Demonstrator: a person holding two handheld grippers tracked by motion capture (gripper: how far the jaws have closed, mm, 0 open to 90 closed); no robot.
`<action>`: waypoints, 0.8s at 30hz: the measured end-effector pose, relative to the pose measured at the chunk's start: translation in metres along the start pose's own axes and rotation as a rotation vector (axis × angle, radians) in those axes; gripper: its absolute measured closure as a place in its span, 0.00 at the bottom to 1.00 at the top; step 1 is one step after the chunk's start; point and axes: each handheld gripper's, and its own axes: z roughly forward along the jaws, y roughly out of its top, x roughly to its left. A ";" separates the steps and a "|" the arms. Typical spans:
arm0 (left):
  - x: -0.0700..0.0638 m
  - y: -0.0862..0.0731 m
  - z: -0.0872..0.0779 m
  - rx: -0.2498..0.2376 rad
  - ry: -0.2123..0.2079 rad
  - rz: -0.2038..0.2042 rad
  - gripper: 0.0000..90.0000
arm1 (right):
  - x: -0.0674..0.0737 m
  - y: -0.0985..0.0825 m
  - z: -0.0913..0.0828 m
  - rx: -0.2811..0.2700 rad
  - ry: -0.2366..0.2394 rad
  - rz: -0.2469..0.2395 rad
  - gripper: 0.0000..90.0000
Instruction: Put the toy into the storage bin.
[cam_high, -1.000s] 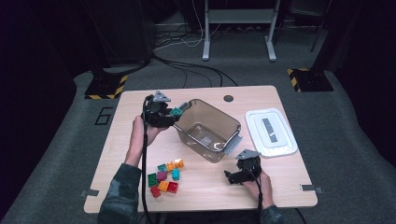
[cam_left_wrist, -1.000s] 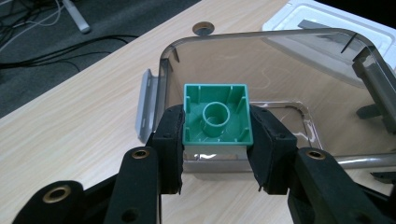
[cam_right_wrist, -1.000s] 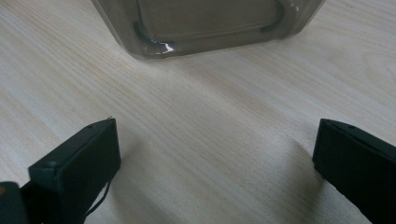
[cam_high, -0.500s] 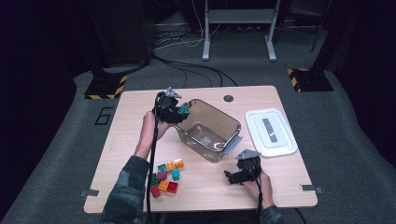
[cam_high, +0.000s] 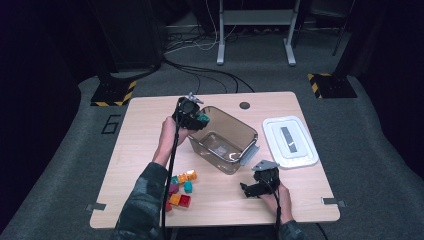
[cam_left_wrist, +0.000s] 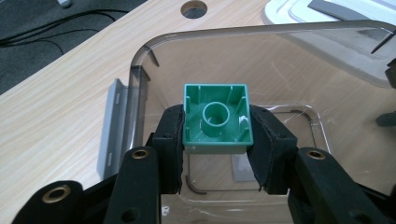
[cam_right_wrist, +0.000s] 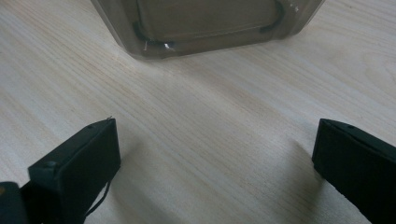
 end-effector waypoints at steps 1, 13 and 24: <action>-0.001 0.001 0.001 0.004 0.000 0.000 0.65 | 0.000 0.000 0.000 0.000 0.000 0.000 0.00; -0.003 0.003 0.008 0.014 0.002 -0.021 0.44 | 0.000 0.000 0.000 -0.001 -0.001 0.003 0.00; -0.002 -0.017 -0.027 -0.053 0.014 -0.033 0.17 | 0.000 0.000 0.000 0.003 0.002 -0.005 0.00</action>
